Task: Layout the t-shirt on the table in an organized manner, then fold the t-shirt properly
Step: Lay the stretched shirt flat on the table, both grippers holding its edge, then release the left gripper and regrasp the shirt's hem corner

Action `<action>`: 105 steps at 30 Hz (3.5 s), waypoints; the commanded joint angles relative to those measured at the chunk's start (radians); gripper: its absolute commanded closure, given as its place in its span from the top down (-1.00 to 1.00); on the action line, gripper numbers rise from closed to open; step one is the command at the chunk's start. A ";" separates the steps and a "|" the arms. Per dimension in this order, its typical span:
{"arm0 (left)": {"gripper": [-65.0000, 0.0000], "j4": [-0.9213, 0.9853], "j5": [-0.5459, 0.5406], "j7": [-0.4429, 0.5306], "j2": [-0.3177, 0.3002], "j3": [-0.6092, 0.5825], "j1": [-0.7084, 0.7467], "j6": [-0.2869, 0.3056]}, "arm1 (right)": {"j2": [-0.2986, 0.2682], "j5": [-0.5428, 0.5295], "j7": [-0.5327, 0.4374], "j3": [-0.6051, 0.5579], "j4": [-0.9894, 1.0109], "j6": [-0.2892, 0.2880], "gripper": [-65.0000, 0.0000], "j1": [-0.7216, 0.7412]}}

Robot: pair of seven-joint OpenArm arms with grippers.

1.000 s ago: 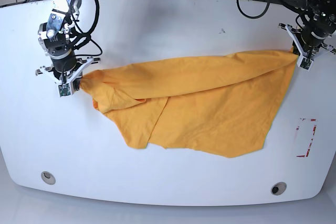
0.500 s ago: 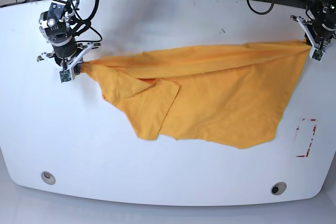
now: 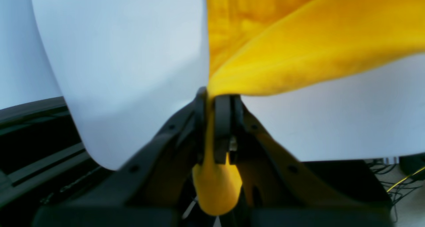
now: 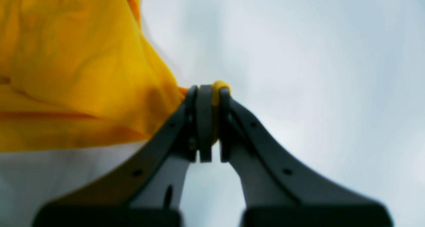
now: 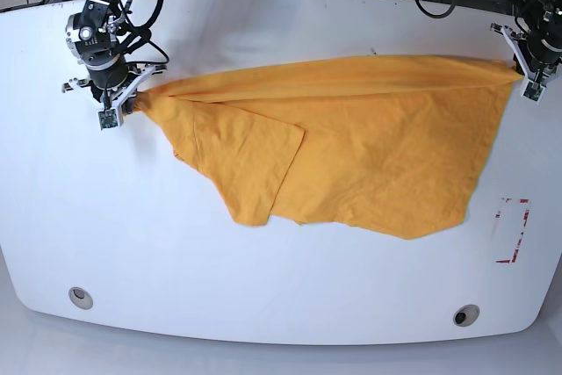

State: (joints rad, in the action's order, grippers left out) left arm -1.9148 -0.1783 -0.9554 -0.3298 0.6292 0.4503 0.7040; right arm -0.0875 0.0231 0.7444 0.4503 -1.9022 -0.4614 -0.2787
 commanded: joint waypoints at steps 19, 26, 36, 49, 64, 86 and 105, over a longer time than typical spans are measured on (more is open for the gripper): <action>0.37 -0.019 -0.010 0.006 -0.021 -0.001 0.041 -0.006 | 0.001 0.001 -0.021 0.005 -0.015 0.005 -1.00 0.014; 0.37 -0.038 -0.050 -0.018 -0.021 0.021 -0.011 -0.006 | 0.004 0.001 -0.021 0.002 -0.015 0.005 -1.00 0.017; 0.37 -0.064 -0.364 -0.213 -0.088 0.034 -0.080 -0.006 | 0.004 0.001 -0.021 0.002 -0.016 0.005 -1.00 0.029; 0.38 -0.042 -0.521 -0.244 -0.127 0.056 -0.242 -0.006 | 0.004 -0.001 -0.021 0.000 -0.015 0.005 -1.00 0.045; 0.38 0.366 -0.158 -0.138 -0.075 -0.121 -0.718 -0.006 | 0.024 0.002 -0.021 0.000 0.019 0.005 -1.00 0.066; 0.38 1.297 0.099 0.441 -0.053 -0.217 -1.040 -0.006 | 0.030 -0.001 -0.021 -0.002 0.020 0.005 -1.00 0.068; 0.38 1.460 0.096 0.537 0.018 -0.314 -1.086 -0.006 | 0.030 -0.001 -0.021 -0.002 0.016 0.005 -1.00 0.068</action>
State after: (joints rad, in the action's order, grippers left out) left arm -0.4484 -0.0792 -0.4015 -0.3244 0.3229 -0.6163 0.6895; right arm -0.0475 0.0265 0.7441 0.4458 -1.8641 -0.4606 -0.2195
